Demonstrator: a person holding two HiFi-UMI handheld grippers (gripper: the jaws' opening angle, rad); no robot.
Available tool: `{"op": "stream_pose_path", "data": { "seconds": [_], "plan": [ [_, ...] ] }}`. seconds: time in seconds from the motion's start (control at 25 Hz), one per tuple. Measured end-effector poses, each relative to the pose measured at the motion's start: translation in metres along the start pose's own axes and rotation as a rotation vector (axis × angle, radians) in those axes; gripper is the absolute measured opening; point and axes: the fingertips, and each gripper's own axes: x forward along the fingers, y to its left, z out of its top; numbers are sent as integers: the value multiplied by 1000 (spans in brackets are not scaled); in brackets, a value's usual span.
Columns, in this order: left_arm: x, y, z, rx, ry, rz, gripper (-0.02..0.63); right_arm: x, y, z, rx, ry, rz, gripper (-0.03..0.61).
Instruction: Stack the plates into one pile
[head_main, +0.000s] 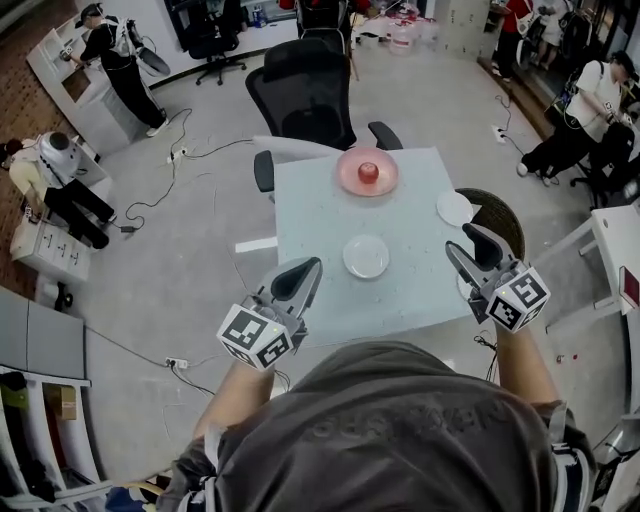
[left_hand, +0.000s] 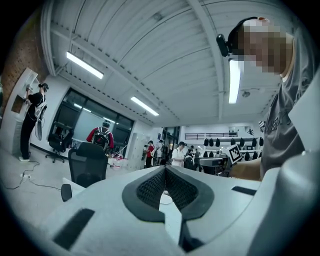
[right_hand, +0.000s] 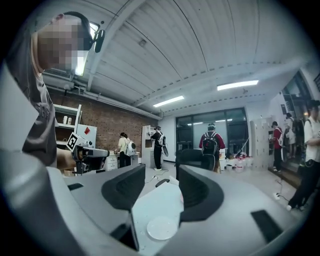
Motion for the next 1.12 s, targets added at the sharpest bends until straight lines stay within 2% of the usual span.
{"op": "stream_pose_path", "data": {
  "seconds": [0.28,0.48,0.64,0.76,0.88,1.12],
  "plan": [
    [39,33,-2,-4,6,-3,6,22,-51,-7,16,31,-40,201],
    [84,22,-13,3,29,17,6,16,-103,-15,29,33,-23,201],
    [135,6,-17,9,30,87,6,-3,-169,-25,51,55,-15,201],
    [169,-9,-25,9,34,128,6,-20,-217,-38,38,81,0,196],
    [194,-13,-35,-8,39,153,6,-27,-263,-54,45,104,-21,195],
    [224,1,-67,-4,88,113,6,-17,-328,-111,40,205,-87,192]
  ]
}}
